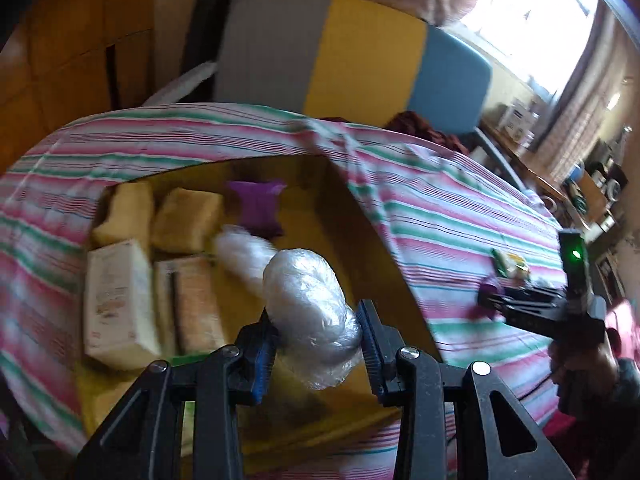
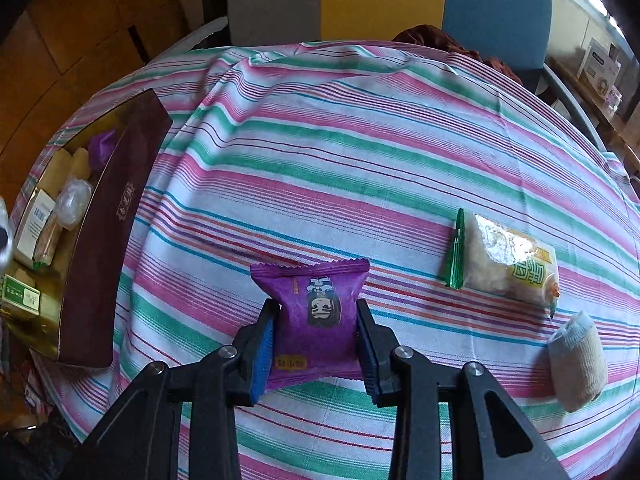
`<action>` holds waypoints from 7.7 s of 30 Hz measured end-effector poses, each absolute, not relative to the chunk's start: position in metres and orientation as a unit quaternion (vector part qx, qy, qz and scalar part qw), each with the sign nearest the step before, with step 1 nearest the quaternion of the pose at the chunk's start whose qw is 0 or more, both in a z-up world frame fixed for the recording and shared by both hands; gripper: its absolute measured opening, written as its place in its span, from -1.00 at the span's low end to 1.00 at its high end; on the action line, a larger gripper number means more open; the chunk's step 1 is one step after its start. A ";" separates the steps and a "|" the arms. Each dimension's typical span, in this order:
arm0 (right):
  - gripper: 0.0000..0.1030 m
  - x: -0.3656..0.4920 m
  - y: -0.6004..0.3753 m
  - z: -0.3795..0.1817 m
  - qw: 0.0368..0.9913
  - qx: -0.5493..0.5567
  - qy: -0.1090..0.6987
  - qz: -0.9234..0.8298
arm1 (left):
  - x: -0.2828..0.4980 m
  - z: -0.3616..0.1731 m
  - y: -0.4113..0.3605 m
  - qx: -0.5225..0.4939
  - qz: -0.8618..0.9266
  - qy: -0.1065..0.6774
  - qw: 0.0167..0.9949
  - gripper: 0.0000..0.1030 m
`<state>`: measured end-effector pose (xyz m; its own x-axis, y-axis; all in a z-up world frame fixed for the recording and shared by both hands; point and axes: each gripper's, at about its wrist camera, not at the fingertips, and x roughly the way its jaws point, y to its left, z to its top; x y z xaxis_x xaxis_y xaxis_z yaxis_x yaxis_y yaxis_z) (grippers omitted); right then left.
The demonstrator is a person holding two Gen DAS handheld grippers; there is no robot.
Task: Organize objects
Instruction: 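Lower the white wrapped ball into the gold tray and open the left gripper, then carry the purple packet into the gold tray and open the right gripper, then move both grippers back to the WEIDAN snack bag and cream sock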
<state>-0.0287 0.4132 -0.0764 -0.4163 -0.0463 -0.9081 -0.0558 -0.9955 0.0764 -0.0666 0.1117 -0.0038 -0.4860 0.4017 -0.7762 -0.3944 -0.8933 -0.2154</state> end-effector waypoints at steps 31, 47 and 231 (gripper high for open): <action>-0.29 -0.031 0.406 -0.081 -0.015 -0.546 0.032 0.837 | -0.168 -0.042 0.077 -0.518 0.841 0.014 0.158 0.19; -0.29 -0.033 0.407 -0.086 -0.013 -0.553 0.026 0.832 | -0.060 0.019 0.044 -0.354 0.928 0.062 0.100 0.27; 0.27 0.021 0.596 -0.072 0.124 -0.627 0.015 0.769 | 0.009 -0.018 0.327 -0.385 0.823 0.220 0.356 0.48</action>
